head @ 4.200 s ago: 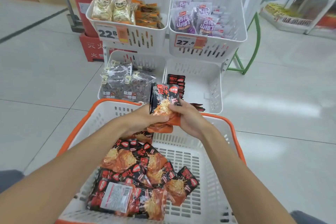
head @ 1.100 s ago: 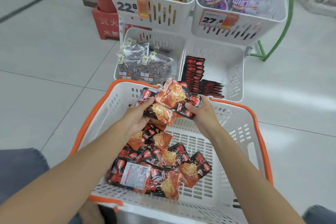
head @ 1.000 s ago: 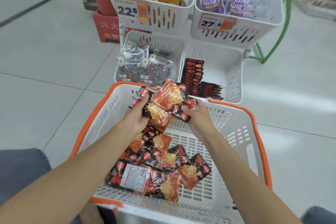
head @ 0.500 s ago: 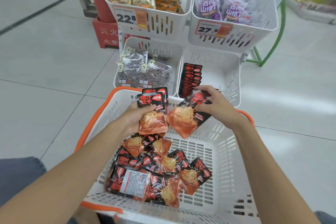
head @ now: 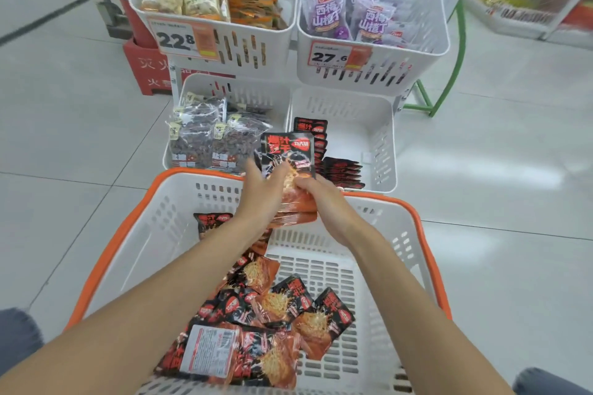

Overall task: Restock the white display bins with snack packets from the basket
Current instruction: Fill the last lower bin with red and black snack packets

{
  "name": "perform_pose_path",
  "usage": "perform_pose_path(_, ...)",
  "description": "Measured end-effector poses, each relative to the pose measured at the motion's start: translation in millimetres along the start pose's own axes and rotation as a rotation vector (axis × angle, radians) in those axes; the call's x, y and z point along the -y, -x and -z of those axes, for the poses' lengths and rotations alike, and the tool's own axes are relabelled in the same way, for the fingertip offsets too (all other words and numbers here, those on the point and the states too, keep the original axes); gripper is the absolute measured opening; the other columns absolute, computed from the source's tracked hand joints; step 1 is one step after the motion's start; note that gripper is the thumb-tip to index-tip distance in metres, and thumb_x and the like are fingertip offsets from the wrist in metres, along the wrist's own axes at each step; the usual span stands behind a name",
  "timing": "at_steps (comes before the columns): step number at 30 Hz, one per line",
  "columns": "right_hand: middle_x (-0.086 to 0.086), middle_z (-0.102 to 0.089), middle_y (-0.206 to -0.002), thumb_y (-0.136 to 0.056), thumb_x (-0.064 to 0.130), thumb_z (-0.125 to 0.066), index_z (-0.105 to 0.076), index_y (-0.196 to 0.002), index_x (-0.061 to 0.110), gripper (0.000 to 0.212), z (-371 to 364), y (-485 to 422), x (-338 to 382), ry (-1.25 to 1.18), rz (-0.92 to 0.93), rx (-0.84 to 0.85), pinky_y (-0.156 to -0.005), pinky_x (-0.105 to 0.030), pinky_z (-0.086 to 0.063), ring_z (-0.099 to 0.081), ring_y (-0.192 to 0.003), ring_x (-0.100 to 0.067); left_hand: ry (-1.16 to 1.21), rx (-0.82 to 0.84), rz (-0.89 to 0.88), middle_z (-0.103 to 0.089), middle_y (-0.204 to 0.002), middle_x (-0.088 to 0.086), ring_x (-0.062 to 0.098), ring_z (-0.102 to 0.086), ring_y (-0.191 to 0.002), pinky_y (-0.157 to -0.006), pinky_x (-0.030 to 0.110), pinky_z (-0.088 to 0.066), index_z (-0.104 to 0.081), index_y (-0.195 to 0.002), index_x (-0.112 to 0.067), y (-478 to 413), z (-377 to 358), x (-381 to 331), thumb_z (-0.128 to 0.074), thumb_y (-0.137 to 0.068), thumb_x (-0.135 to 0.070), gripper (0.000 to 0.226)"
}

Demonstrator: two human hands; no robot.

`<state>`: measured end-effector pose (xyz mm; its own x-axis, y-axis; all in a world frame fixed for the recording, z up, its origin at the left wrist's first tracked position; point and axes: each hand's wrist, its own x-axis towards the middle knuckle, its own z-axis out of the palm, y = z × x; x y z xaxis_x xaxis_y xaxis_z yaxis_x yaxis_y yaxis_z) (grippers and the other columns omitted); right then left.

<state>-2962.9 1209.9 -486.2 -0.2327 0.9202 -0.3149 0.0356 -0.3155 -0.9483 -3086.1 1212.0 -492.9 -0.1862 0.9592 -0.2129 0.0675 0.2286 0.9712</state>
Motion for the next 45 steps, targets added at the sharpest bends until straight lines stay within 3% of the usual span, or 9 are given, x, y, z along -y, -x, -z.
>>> perform_pose_path(6, -0.010, -0.070, -0.108, -0.087, -0.002, -0.065, -0.062, -0.115, 0.010, 0.031, 98, -43, 38, 0.311, 0.230, -0.083, -0.092, -0.038, -0.053, -0.067, -0.098, -0.024, -0.107, 0.253, -0.282, -0.063, -0.102, -0.009, 0.004, -0.061, -0.093, -0.087, 0.031, -0.050, -0.046, -0.116, -0.021, -65, -52, -36, -0.068, -0.090, -0.020, 0.034)
perform_pose_path(11, 0.002, -0.063, -0.083, -0.086, 0.008, -0.070, -0.065, -0.099, 0.015, 0.015, 164, -104, 32, 0.578, 0.372, -0.410, -0.071, -0.012, -0.044, -0.056, -0.080, -0.015, -0.209, 0.234, -0.449, -0.070, -0.095, -0.006, 0.017, -0.067, -0.093, -0.089, 0.043, -0.054, -0.057, -0.093, -0.032, -142, -115, -43, -0.085, -0.072, -0.018, 0.038)
perform_pose_path(15, -0.006, -0.066, -0.100, -0.091, 0.017, -0.067, -0.063, -0.111, 0.011, 0.022, 190, -153, 3, 0.560, 0.170, -0.270, -0.085, -0.027, -0.048, -0.061, -0.094, -0.021, -0.757, 0.253, -0.597, -0.064, -0.122, -0.001, 0.020, -0.052, -0.121, -0.104, 0.038, -0.039, -0.063, -0.113, -0.022, -193, -127, -14, -0.077, -0.078, -0.046, 0.046)
perform_pose_path(18, 0.006, -0.063, -0.118, -0.079, 0.045, -0.075, -0.056, -0.128, 0.028, 0.054, 194, -164, -21, 0.467, -0.069, -0.008, -0.095, -0.024, -0.046, -0.061, -0.108, -0.009, -1.292, 0.375, -0.695, -0.032, -0.157, 0.000, 0.022, -0.008, -0.149, -0.121, 0.050, -0.001, -0.067, -0.118, -0.029, -214, -115, 13, -0.058, -0.081, -0.070, 0.056)
perform_pose_path(23, 0.013, -0.061, -0.121, -0.074, 0.068, -0.054, -0.057, -0.115, 0.043, 0.049, 200, -172, -24, 0.387, -0.031, 0.085, -0.092, -0.023, -0.046, -0.057, -0.112, -0.001, -1.304, 0.329, -0.954, -0.004, -0.165, 0.003, 0.022, 0.008, -0.151, -0.120, 0.049, 0.012, -0.052, -0.137, -0.039, -225, -100, 20, -0.028, -0.079, -0.084, 0.078)
perform_pose_path(26, 0.008, -0.064, -0.111, -0.087, 0.053, -0.059, -0.063, -0.113, 0.030, 0.036, 202, -180, -25, 0.487, 0.055, 0.060, -0.097, -0.026, -0.047, -0.061, -0.108, -0.009, -1.325, 0.368, -0.951, -0.007, -0.165, 0.002, 0.022, 0.010, -0.151, -0.119, 0.052, 0.011, -0.058, -0.130, -0.040, -227, -95, 20, -0.006, -0.084, -0.080, 0.080)
perform_pose_path(29, 0.009, -0.063, -0.106, -0.092, 0.037, -0.062, -0.064, -0.114, 0.022, 0.026, 197, -182, -27, 0.507, 0.082, 0.039, -0.085, -0.012, -0.047, -0.062, -0.102, -0.008, -1.374, 0.376, -0.979, -0.006, -0.164, 0.003, 0.021, 0.011, -0.151, -0.119, 0.051, 0.012, -0.062, -0.126, -0.040, -224, -93, 22, 0.004, -0.086, -0.075, 0.084)
perform_pose_path(39, 0.011, -0.045, -0.143, -0.069, 0.071, -0.064, -0.054, -0.129, 0.041, 0.067, 192, -174, -25, 0.549, 0.017, -0.060, -0.110, -0.043, -0.038, -0.042, -0.133, -0.017, -1.372, 0.467, -0.758, 0.006, -0.165, -0.001, 0.015, 0.014, -0.150, -0.121, 0.048, 0.009, -0.018, -0.155, -0.033, -213, -78, 27, 0.015, -0.070, -0.084, 0.104)
perform_pose_path(45, 0.007, -0.044, -0.141, -0.081, 0.048, -0.072, -0.051, -0.133, 0.031, 0.059, 175, -150, -12, 0.675, 0.172, -0.248, -0.105, -0.022, -0.028, -0.038, -0.126, -0.004, -1.220, 0.335, -0.736, -0.019, -0.162, 0.001, 0.018, -0.009, -0.151, -0.123, 0.039, -0.002, -0.029, -0.153, -0.024, -186, -58, 26, -0.029, -0.098, -0.059, 0.065)
